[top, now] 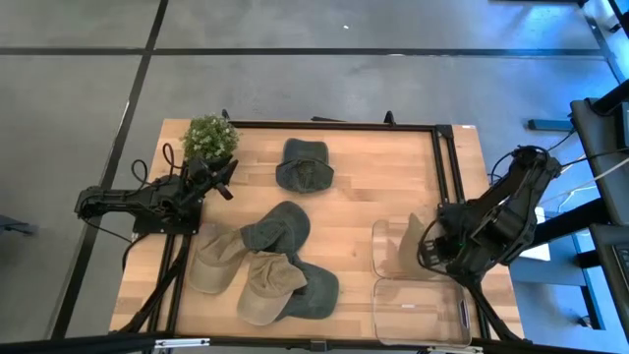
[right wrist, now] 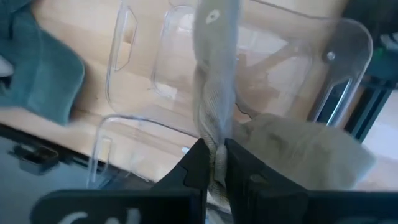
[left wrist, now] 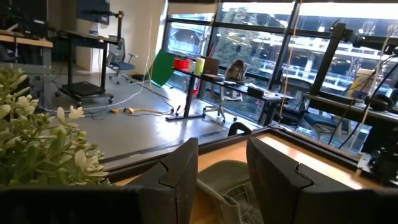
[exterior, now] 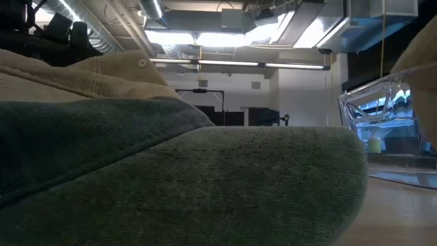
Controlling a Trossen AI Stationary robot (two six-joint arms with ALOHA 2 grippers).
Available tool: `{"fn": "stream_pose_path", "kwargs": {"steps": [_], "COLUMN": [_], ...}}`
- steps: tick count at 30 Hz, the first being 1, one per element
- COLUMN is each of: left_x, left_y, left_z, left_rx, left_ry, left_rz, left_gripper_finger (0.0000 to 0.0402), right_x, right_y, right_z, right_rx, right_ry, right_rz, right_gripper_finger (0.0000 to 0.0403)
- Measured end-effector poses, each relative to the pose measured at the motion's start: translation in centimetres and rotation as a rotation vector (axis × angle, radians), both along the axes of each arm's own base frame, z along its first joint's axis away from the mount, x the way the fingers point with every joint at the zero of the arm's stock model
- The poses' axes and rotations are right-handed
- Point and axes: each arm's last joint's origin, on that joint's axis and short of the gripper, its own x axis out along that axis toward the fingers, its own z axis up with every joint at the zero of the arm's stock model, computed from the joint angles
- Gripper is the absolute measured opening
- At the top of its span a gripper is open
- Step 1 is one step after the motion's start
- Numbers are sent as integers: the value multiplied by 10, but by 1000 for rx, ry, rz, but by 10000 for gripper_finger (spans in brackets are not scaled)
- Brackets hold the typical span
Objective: Pick & Place hat
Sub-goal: Put the right brown cap into the top transparent bin
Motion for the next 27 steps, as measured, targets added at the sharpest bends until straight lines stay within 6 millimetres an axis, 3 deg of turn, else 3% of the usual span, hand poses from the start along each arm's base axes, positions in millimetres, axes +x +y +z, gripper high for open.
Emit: {"fn": "stream_pose_path", "kwargs": {"steps": [9, 12, 15, 20, 27], "left_x": [0, 0, 0, 0, 0], "left_y": [0, 0, 0, 0, 0], "left_z": [0, 0, 0, 0, 0], "left_rx": [0, -8, -19, -19, -19], "left_ry": [-1, -10, -20, -20, -20], "left_rz": [-6, -14, -16, -16, -10], "left_gripper_finger": [132, 132, 132, 132, 132], "right_x": [0, 0, 1, 0, -4], "right_y": [0, 0, -1, 1, 9], "right_z": [0, 0, 0, -1, -25], "right_rx": [-105, -131, -132, 36, 148], "right_ry": [6, -2, -23, 45, 340], "right_rz": [475, 527, 412, -22, -197], "right_gripper_finger": [41, 41, 41, 41, 41]}}
